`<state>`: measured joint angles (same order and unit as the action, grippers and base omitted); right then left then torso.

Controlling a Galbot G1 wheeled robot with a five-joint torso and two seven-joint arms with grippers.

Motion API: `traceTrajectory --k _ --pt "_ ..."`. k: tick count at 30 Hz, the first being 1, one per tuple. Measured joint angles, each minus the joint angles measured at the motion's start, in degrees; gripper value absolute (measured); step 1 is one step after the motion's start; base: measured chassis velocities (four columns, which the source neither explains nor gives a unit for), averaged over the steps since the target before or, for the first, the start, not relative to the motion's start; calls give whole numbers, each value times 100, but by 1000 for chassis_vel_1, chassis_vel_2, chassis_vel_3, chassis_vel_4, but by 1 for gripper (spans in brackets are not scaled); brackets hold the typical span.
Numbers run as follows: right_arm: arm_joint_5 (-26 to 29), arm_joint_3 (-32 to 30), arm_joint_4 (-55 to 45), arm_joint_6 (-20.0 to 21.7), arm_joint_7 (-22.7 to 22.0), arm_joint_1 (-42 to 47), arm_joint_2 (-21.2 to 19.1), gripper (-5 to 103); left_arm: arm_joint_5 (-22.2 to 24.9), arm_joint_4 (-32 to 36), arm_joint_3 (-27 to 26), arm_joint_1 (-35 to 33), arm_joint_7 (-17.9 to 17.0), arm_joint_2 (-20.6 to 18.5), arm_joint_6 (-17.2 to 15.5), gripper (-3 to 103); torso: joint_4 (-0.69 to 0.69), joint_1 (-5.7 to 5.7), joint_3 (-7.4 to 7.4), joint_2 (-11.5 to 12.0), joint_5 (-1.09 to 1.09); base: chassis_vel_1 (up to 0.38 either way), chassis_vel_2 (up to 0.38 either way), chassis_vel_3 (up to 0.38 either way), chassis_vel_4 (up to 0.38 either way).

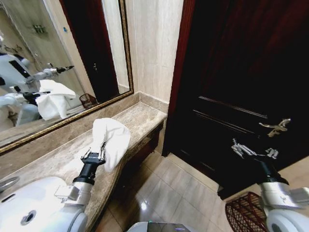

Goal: Discard the used towel into the hamper.

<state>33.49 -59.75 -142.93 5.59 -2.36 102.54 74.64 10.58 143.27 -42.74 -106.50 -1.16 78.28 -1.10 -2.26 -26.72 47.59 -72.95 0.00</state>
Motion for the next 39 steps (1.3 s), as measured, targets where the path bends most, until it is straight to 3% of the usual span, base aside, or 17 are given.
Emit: traceTrajectory --k 39 --pt "-233 31 280 -257 42 47 228 100 421 -41 227 424 -173 -347 -127 15 1 1 0 0 1 93 -96 -89 94"
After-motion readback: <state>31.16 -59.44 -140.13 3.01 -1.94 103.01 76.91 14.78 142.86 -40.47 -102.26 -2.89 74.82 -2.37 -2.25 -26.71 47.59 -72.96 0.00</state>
